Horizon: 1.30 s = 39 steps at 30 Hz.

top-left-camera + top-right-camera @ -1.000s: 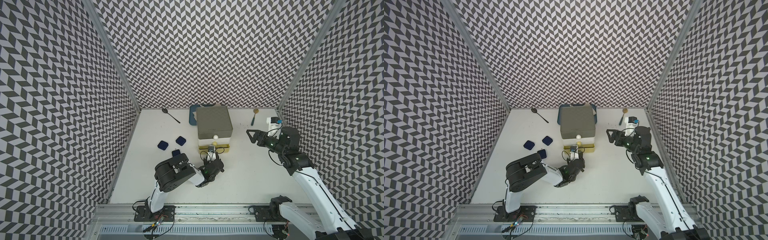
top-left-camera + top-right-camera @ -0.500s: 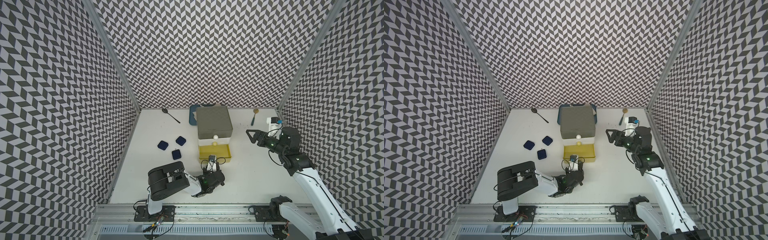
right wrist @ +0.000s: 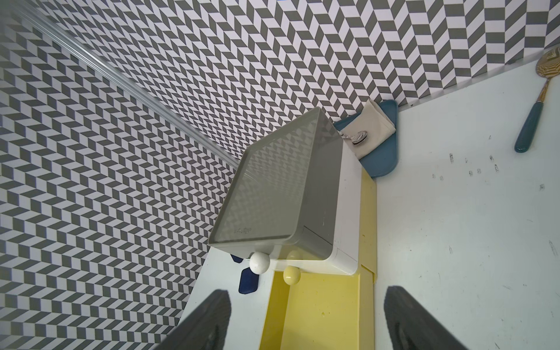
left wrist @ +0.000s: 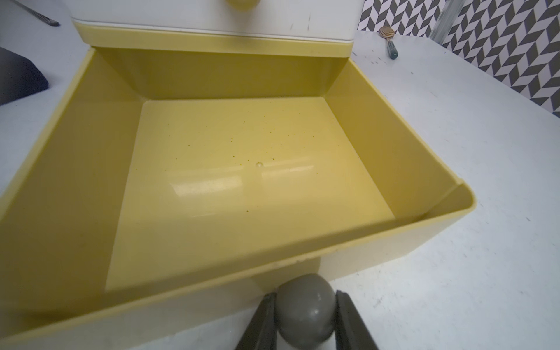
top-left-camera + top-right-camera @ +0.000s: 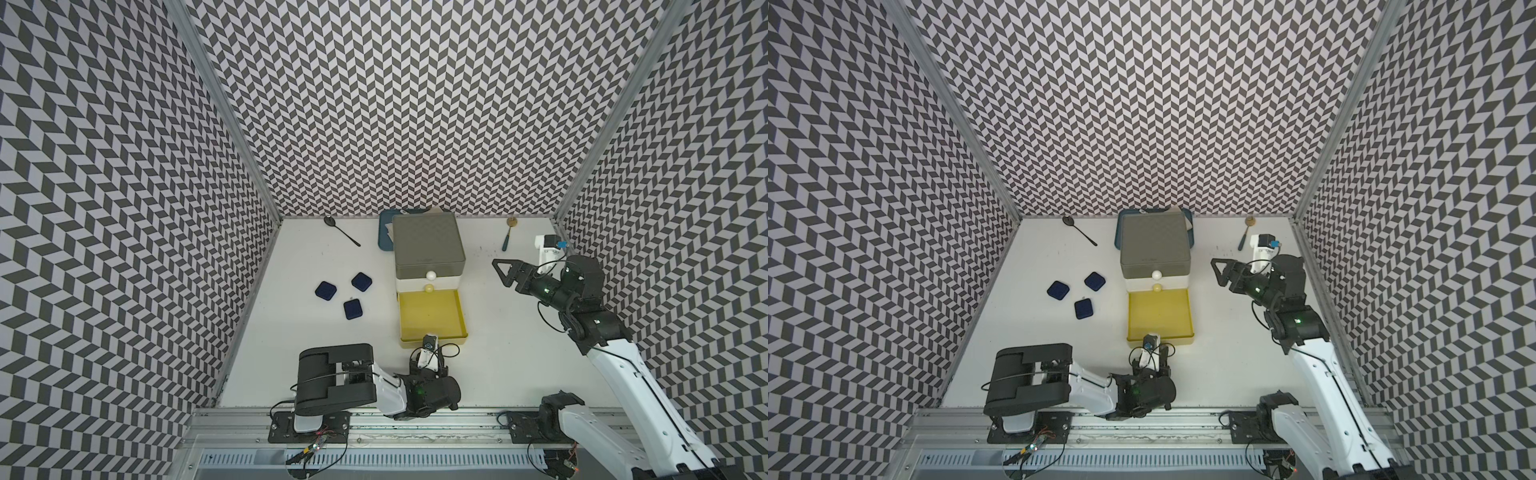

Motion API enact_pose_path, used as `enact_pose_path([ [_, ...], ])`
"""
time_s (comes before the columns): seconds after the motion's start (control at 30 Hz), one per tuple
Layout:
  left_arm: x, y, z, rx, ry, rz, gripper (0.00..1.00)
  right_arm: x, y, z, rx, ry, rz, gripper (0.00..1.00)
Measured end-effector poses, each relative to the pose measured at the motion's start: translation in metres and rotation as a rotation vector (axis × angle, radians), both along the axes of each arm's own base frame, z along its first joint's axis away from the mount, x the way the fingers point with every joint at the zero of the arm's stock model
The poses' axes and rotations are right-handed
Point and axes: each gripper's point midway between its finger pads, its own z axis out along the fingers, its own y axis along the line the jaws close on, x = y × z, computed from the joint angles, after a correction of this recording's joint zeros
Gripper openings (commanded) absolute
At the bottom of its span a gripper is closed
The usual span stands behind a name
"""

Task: Place the brooch boxes into the drawer by color
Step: Open the drawer in the storage box.

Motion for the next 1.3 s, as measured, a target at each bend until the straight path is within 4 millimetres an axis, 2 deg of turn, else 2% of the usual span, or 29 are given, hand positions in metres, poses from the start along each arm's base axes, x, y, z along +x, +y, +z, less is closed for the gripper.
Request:
enact_pose_path([
  [0.07,0.000,0.002,0.001,-0.001,0.000,0.010,0.07,0.000,0.000,0.002,0.007,-0.006,-0.001,0.84],
  [0.1,0.000,0.002,0.001,-0.002,-0.001,0.014,0.17,0.001,0.000,0.003,0.009,-0.007,-0.001,0.84],
  [0.13,0.000,0.003,0.001,0.000,-0.001,0.016,0.37,0.001,0.001,0.003,0.011,-0.007,0.000,0.84],
  [0.17,0.001,0.002,0.001,0.003,-0.002,0.017,0.52,0.000,0.001,0.003,0.013,-0.006,0.000,0.84],
  [0.2,0.000,0.002,0.001,0.008,0.001,0.017,0.60,0.000,0.001,0.003,0.014,-0.006,0.001,0.84],
  [0.23,-0.002,0.001,0.000,0.011,0.005,0.013,0.64,0.000,0.001,0.003,0.014,-0.006,0.003,0.84],
  [0.37,-0.010,0.001,-0.004,0.036,0.012,-0.004,0.70,0.000,0.002,0.003,0.015,-0.005,0.007,0.85],
  [0.57,-0.010,0.008,-0.007,0.081,0.010,0.002,0.75,-0.001,0.002,0.003,0.015,-0.006,0.012,0.86],
  [0.67,-0.011,0.011,0.005,0.081,-0.003,0.004,0.76,-0.001,0.002,0.003,0.010,-0.008,0.014,0.87],
  [0.83,-0.016,0.007,0.064,-0.038,-0.053,-0.001,0.80,-0.002,0.001,0.004,-0.009,-0.018,0.011,0.89],
  [1.07,-0.006,0.033,0.144,-0.133,-0.119,0.026,0.84,-0.011,0.002,0.022,-0.044,-0.082,0.014,0.90],
  [1.1,0.001,0.041,0.158,-0.157,-0.120,0.033,0.91,-0.013,0.005,0.026,-0.051,-0.094,0.020,0.90],
  [1.17,0.021,0.061,0.185,-0.224,-0.121,0.065,0.92,-0.016,0.014,0.033,-0.069,-0.113,0.036,0.91],
  [1.23,0.043,0.091,0.215,-0.303,-0.138,0.116,0.93,-0.020,0.027,0.038,-0.089,-0.131,0.060,0.93],
  [1.3,0.060,0.132,0.248,-0.376,-0.184,0.184,0.94,-0.027,0.047,0.043,-0.111,-0.153,0.097,0.94],
])
